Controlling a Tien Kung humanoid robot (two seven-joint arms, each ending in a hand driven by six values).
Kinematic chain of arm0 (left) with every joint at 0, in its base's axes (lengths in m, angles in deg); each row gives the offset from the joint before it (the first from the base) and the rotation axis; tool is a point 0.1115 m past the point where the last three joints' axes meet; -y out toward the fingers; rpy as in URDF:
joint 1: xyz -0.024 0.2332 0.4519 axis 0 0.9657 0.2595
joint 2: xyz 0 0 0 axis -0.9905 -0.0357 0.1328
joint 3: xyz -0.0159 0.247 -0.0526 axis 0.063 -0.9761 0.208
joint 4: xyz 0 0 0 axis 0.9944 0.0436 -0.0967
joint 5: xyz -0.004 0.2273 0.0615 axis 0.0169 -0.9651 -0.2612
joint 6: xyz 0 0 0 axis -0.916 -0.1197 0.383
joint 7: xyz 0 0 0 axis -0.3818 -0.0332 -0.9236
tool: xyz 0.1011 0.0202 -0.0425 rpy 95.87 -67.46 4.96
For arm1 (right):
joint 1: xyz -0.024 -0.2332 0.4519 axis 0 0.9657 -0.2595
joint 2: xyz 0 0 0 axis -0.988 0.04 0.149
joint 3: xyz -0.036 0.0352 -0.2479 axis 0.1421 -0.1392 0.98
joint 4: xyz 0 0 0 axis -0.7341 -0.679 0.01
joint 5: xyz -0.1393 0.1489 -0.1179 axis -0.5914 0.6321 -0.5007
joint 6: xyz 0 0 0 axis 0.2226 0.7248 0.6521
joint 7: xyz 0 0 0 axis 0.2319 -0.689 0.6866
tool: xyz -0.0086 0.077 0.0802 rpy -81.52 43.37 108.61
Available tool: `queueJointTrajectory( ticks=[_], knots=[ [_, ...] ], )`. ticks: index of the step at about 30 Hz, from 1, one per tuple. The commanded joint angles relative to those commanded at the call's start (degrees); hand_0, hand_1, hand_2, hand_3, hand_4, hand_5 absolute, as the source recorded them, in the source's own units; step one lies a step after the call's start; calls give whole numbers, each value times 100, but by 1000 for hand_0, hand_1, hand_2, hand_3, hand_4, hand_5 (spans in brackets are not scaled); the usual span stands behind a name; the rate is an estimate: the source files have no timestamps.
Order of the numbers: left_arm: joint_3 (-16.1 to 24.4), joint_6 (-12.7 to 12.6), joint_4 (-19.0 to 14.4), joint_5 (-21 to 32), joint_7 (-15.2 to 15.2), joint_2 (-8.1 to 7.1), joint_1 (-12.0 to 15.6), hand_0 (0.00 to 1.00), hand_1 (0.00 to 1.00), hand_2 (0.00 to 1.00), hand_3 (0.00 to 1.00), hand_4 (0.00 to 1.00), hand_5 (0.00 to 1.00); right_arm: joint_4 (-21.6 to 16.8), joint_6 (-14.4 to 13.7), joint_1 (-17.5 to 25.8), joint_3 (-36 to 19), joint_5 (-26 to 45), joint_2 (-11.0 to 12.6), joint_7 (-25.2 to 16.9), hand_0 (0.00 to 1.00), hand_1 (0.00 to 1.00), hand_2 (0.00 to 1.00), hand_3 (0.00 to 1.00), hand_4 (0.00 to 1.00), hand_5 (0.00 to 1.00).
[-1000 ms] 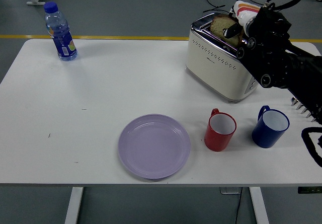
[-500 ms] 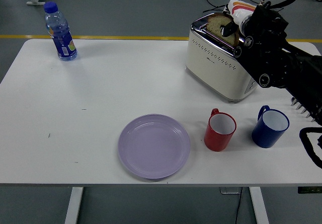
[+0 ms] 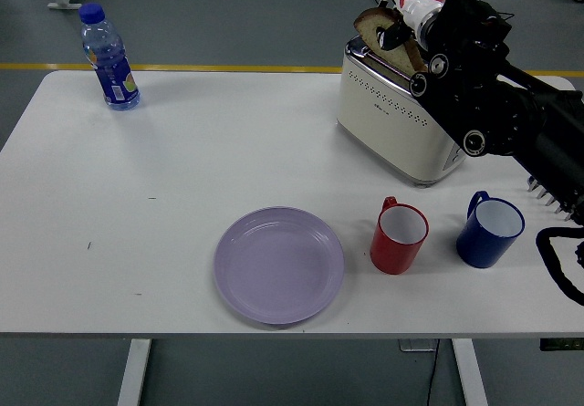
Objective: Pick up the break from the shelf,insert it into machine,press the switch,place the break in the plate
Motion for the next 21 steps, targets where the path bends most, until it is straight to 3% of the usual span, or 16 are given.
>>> queueJointTrajectory(
  ticks=[5,13,21],
  knots=[
    [-6,2,0,13,3,-5,6,655,590,592,604,330,945,-255,-30,-50,-134,-156,27,2,268,316,392,500,462,2],
    [-9,0,0,33,2,-8,-9,656,591,592,604,331,945,-296,-147,-86,-317,-459,272,2,263,316,390,499,461,2],
    [-12,-7,0,69,12,-12,-28,655,591,593,603,331,946,-869,-218,27,-472,-391,638,79,255,310,388,498,464,2]
  ],
)
